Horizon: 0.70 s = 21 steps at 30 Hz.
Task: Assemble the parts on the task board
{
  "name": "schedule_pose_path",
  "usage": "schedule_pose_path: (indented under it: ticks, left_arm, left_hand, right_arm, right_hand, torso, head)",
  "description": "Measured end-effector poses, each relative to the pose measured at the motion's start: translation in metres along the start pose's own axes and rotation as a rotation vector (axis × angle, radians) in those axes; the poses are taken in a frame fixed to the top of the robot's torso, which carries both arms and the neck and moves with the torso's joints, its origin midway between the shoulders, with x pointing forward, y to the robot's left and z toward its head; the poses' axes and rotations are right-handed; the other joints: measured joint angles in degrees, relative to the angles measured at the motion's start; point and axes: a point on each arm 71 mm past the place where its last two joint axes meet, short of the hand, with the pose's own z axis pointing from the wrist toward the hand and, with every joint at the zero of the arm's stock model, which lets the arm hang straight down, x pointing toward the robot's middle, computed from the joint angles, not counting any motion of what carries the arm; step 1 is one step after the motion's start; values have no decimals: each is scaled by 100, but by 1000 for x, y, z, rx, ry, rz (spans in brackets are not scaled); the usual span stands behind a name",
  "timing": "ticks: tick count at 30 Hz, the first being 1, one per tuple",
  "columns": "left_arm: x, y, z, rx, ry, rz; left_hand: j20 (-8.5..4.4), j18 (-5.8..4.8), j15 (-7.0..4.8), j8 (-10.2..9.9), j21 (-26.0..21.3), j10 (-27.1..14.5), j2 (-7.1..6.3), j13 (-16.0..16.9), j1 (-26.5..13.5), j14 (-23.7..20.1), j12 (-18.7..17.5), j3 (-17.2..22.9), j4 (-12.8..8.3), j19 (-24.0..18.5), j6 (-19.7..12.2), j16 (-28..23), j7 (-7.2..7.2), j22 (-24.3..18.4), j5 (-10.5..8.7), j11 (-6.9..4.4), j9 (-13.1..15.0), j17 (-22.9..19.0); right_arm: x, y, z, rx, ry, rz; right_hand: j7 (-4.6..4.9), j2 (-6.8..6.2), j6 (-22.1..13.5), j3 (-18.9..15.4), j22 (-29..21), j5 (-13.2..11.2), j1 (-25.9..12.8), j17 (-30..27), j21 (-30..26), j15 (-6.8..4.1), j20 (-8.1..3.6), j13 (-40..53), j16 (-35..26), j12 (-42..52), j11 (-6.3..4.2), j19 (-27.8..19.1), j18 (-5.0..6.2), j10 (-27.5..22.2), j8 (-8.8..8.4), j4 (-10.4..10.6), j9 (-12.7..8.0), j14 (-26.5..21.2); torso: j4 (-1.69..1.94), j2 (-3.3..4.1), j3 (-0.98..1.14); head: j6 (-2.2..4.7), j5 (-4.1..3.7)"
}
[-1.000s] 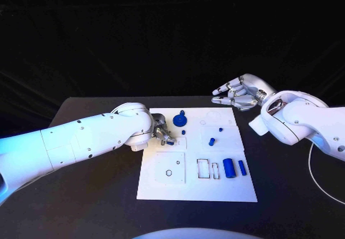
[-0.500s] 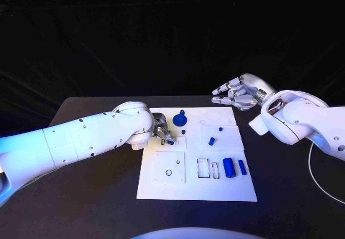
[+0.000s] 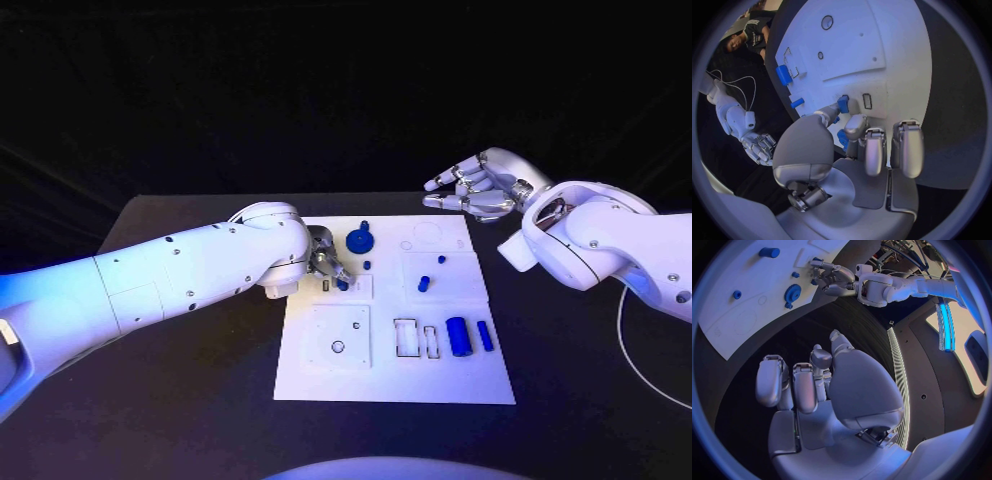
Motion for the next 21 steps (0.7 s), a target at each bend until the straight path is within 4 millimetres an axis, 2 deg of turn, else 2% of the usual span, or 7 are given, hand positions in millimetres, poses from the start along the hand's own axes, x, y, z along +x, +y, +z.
schedule_pose_path:
  ticks: [7,16,21]
  left_arm:
    - [0,0,1,-4,0,4]
    - [-1,-1,1,-6,-1,10]
    - [-1,0,1,-6,-1,12]
  left_hand:
    - [0,0,-20,-12,0,19,57,19,-76,20,31,-211,116,0,6,0,21,0,0,-19,4,0]
    - [0,-1,-41,-12,0,61,44,49,-134,-1,60,-596,225,0,65,0,18,0,0,-21,36,4]
    - [-20,0,-41,-2,0,80,-8,61,-246,-1,60,-965,342,20,92,0,-9,-1,-46,-39,63,4]
  right_arm:
    - [0,0,0,0,1,2]
    - [0,0,0,2,1,3]
    - [0,0,0,2,1,3]
  right_hand:
    - [0,51,0,-57,-47,33,-51,-1,-28,0,-21,-17,-30,0,0,-21,0,0,0,57,0,0]
    - [0,78,0,-127,-74,100,-80,-1,-51,0,0,-42,-62,0,12,-41,0,-12,0,127,0,0]
    - [0,82,0,-206,-81,100,-173,-2,-51,0,0,-52,-85,0,21,-41,0,-21,0,174,0,0]
  torso:
    - [2,1,-2]
    - [2,1,-4]
    - [3,2,-4]
  head:
    - [7,-5]
    - [3,-10]
    - [3,-13]
